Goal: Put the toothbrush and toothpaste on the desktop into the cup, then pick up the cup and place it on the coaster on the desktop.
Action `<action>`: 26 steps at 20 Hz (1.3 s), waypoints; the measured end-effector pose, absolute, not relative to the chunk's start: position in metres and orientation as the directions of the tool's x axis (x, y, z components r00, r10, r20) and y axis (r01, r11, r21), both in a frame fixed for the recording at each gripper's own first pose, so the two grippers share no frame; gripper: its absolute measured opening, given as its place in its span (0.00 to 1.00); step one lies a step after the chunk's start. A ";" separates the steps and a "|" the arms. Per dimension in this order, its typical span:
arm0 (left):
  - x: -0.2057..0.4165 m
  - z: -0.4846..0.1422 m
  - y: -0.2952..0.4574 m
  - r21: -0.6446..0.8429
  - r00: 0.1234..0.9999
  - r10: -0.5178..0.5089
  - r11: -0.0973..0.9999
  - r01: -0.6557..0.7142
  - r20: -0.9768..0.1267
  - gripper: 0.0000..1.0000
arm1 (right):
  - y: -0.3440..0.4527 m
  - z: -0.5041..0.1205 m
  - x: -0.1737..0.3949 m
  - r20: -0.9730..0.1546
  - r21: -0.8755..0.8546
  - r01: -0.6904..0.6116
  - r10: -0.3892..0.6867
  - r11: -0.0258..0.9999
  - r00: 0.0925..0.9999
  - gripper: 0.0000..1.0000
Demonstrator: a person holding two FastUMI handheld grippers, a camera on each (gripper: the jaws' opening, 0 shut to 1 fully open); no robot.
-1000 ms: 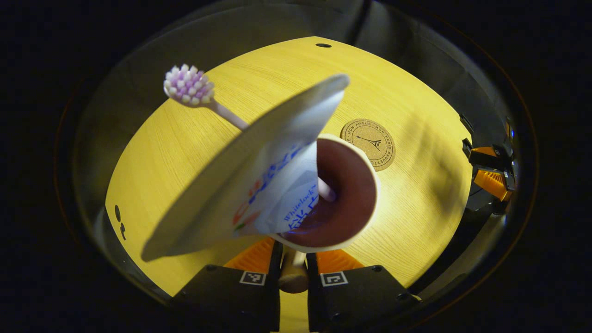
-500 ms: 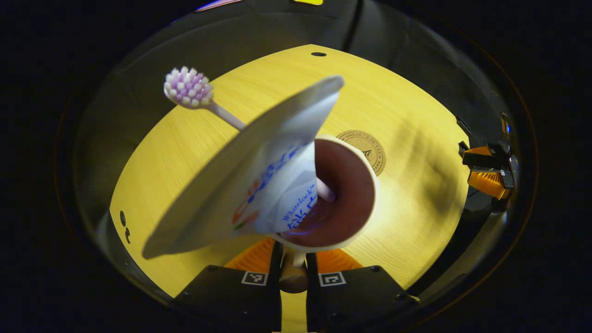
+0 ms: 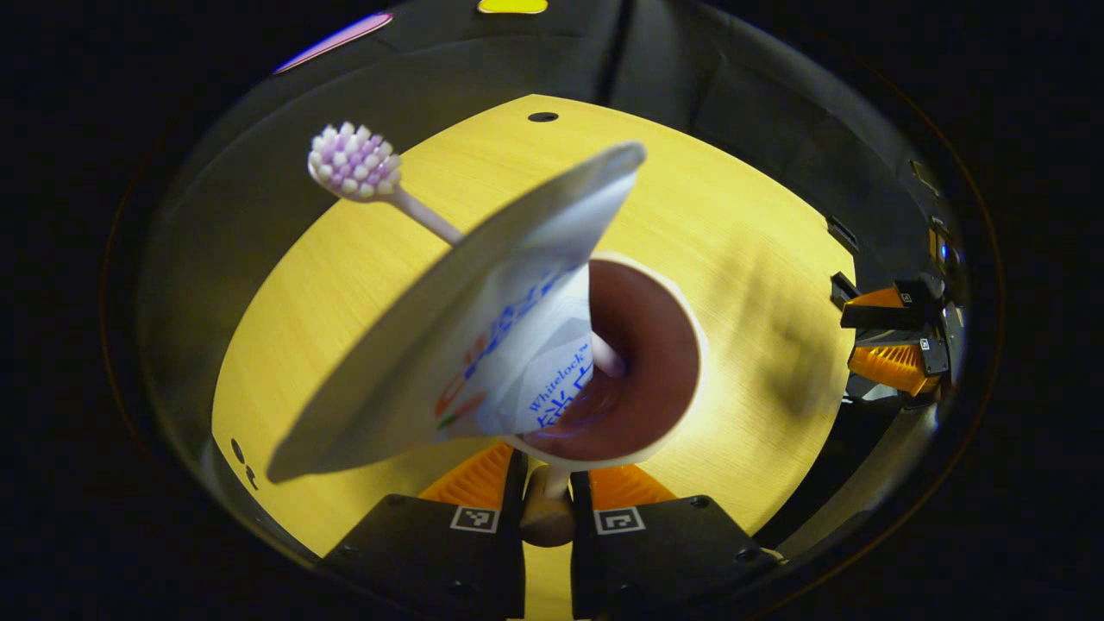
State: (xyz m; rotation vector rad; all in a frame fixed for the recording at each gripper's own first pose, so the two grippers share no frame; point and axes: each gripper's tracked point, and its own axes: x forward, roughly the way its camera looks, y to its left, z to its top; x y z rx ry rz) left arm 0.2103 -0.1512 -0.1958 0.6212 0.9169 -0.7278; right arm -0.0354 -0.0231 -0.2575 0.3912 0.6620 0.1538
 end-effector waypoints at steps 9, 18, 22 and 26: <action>0.207 -0.207 -0.184 0.177 0.380 -0.258 0.571 0.802 -0.888 0.25 | -0.055 -0.263 -0.045 -0.578 0.415 0.049 0.222 0.909 0.785 0.58; 0.209 -0.220 -0.188 0.166 0.350 -0.221 0.580 0.797 -0.910 0.26 | -0.067 -0.265 -0.047 -0.582 0.422 0.065 0.215 0.904 0.784 0.58; 0.210 -0.221 -0.188 0.162 0.348 -0.220 0.585 0.795 -0.911 0.33 | -0.066 -0.266 -0.048 -0.584 0.427 0.064 0.221 0.902 0.781 0.58; 0.209 -0.218 -0.192 0.168 0.358 -0.236 0.572 0.803 -0.904 0.36 | -0.065 -0.267 -0.047 -0.585 0.427 0.063 0.223 0.902 0.780 0.58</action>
